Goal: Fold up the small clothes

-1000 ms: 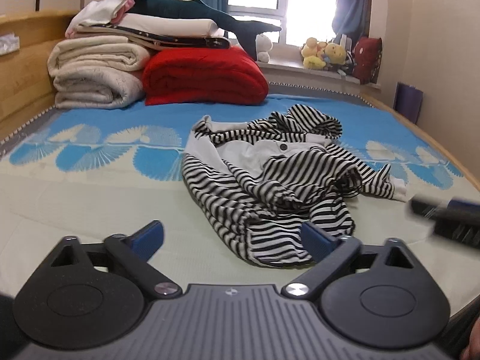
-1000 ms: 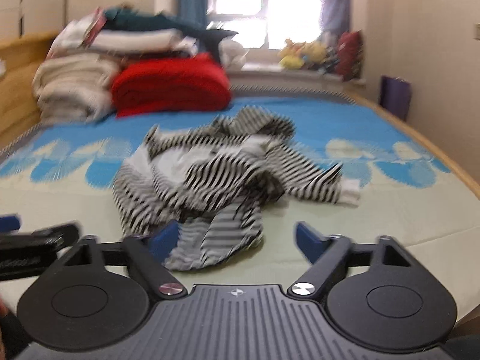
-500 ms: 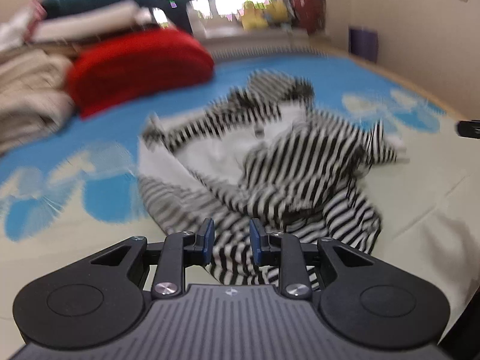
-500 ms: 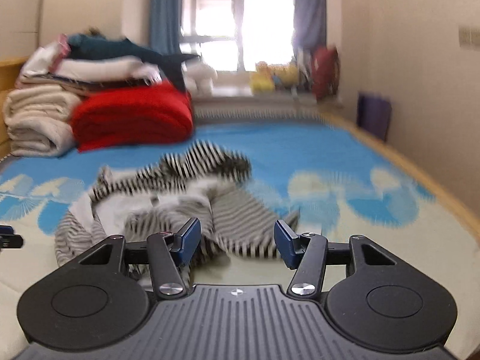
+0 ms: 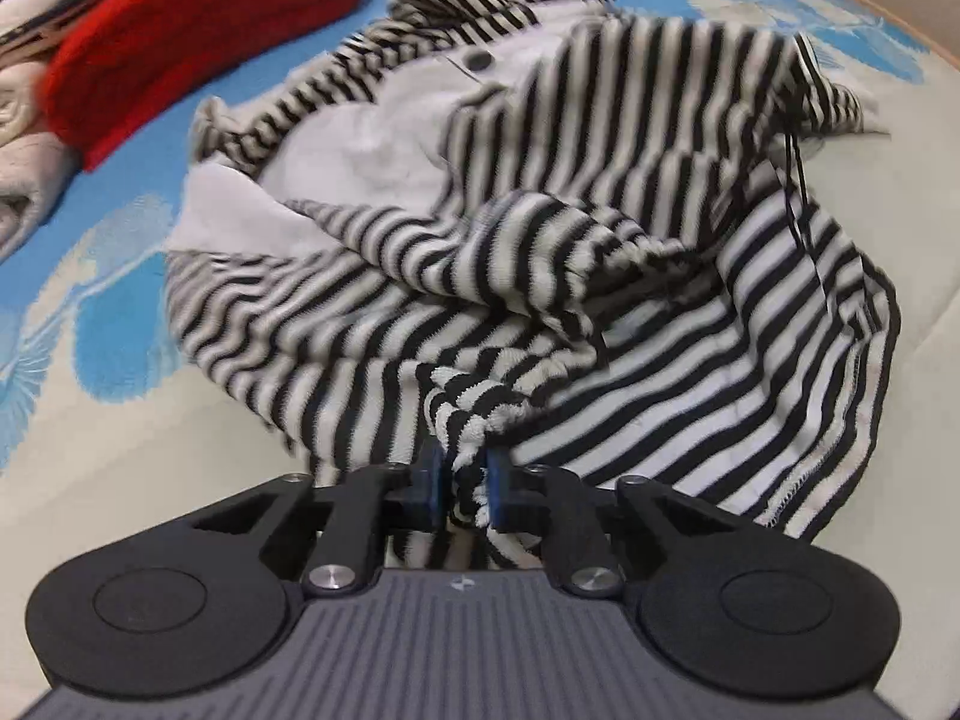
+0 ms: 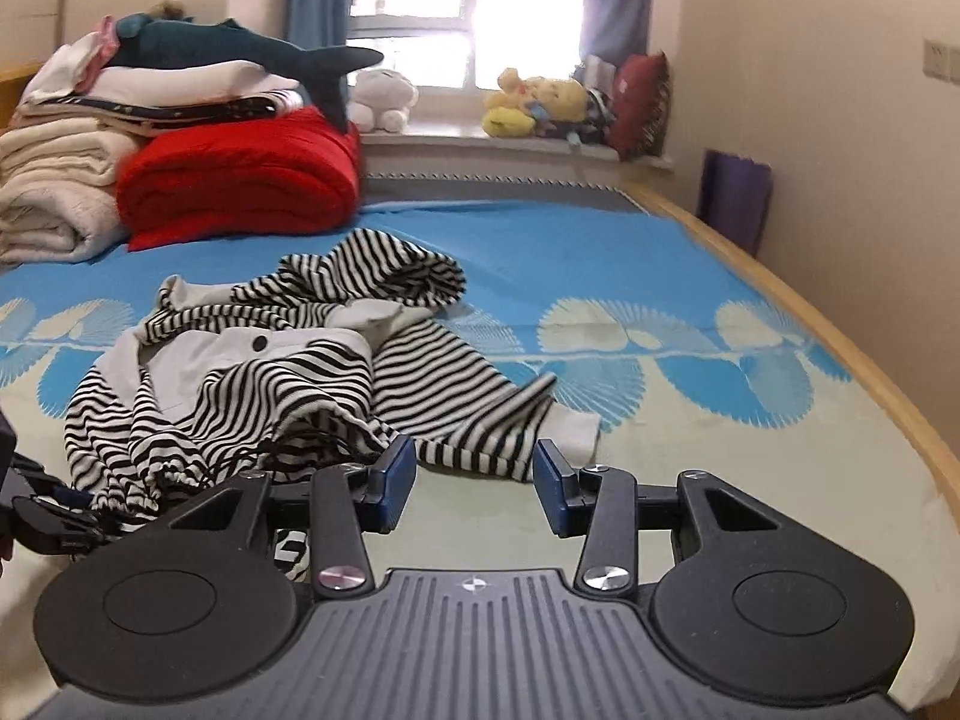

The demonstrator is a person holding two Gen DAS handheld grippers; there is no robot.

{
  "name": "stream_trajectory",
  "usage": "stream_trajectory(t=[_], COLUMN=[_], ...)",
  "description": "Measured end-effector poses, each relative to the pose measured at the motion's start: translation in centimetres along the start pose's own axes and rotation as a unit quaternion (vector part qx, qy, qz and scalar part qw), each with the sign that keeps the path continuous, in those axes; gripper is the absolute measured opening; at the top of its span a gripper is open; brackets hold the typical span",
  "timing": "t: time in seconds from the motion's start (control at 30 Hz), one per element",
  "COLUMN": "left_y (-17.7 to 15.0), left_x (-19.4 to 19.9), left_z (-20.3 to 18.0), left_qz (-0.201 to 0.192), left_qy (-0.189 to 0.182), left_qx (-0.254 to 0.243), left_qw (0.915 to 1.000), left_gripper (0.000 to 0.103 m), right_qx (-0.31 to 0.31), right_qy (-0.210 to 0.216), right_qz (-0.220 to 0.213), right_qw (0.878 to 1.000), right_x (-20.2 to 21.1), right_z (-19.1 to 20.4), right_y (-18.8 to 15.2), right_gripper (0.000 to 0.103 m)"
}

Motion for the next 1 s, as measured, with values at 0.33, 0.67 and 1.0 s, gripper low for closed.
stream_trajectory(t=[0.33, 0.67, 1.0], left_y=[-6.6, -16.5, -11.8], left_x=[12.1, 12.6, 7.6], left_z=[4.5, 8.8, 13.5], left_qz=[-0.063, 0.039, 0.046], left_qy=[-0.023, -0.130, -0.134], left_qx=[-0.030, 0.018, 0.215], left_qw=[0.9973, 0.9906, 0.9664], left_gripper=[0.010, 0.029, 0.059], right_qx=[-0.048, -0.086, -0.195], right_qy=[0.003, 0.022, 0.094], right_qz=[0.022, 0.074, 0.203], right_qw=[0.999, 0.993, 0.955], right_x=[-1.1, -4.3, -14.3], right_z=[1.1, 3.0, 7.6], right_y=[-1.1, -2.7, -4.7], right_gripper=[0.045, 0.045, 0.047])
Point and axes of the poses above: each gripper's, at about its wrist camera, not at the fingertips, and x roughly against the way its jaws point, z to its left, y to its top, the point moved 7 cm from there along -x, roughly the way its jaws point, and after that the axes turned 9 degrees about -x, right-handed, at the moved point
